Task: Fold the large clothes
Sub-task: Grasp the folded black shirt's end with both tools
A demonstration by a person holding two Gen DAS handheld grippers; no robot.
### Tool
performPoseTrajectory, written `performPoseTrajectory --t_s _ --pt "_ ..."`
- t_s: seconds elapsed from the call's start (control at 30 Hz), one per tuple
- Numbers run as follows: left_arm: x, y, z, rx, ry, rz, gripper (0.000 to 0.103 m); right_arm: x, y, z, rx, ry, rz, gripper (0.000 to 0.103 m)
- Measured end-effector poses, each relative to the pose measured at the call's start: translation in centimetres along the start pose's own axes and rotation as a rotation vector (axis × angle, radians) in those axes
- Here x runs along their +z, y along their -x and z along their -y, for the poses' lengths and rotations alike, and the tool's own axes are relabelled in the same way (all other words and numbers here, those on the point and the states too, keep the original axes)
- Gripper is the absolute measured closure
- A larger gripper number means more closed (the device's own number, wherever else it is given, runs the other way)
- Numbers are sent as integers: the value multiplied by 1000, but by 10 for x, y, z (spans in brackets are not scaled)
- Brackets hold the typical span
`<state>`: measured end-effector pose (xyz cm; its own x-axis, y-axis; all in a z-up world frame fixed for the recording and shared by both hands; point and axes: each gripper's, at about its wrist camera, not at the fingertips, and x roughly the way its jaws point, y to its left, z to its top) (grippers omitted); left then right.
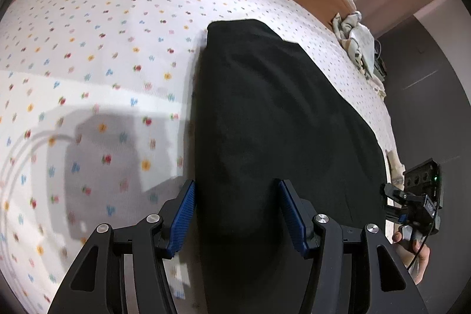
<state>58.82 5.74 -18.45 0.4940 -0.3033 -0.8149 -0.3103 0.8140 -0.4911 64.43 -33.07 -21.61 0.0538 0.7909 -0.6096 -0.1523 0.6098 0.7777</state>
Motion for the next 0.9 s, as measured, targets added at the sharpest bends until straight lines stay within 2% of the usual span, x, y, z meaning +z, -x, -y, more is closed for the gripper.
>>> performPoseTrajectory --t_s 0.13,0.37,0.47,0.53,0.57,0.6,0.63,0.73,0.9 --pt "16 -8 2 10 -10 -7 45 17 -19 -7 37 15 -48 20" --pt "32 -23 8 40 -24 -33 45 42 -49 -18 52 48 -117 21" --pt "36 -27 7 43 -7 -38 45 45 -58 -24 38 73 -149 31" --pt "36 -26 7 45 8 -33 49 46 -64 -24 31 71 -164 54" --pt "35 -25 8 48 6 -28 52 45 -66 -24 31 66 -168 60" --pt "34 -21 12 56 -2 -16 56 42 -61 -21 35 67 -168 70" --pt "33 -17 15 60 -10 -6 61 40 -57 -26 32 85 -150 74" --pt "31 -2 25 50 -27 25 73 31 -40 -40 16 140 -95 80" --pt "23 37 45 42 -71 95 78 16 -9 -72 -6 203 -26 82"
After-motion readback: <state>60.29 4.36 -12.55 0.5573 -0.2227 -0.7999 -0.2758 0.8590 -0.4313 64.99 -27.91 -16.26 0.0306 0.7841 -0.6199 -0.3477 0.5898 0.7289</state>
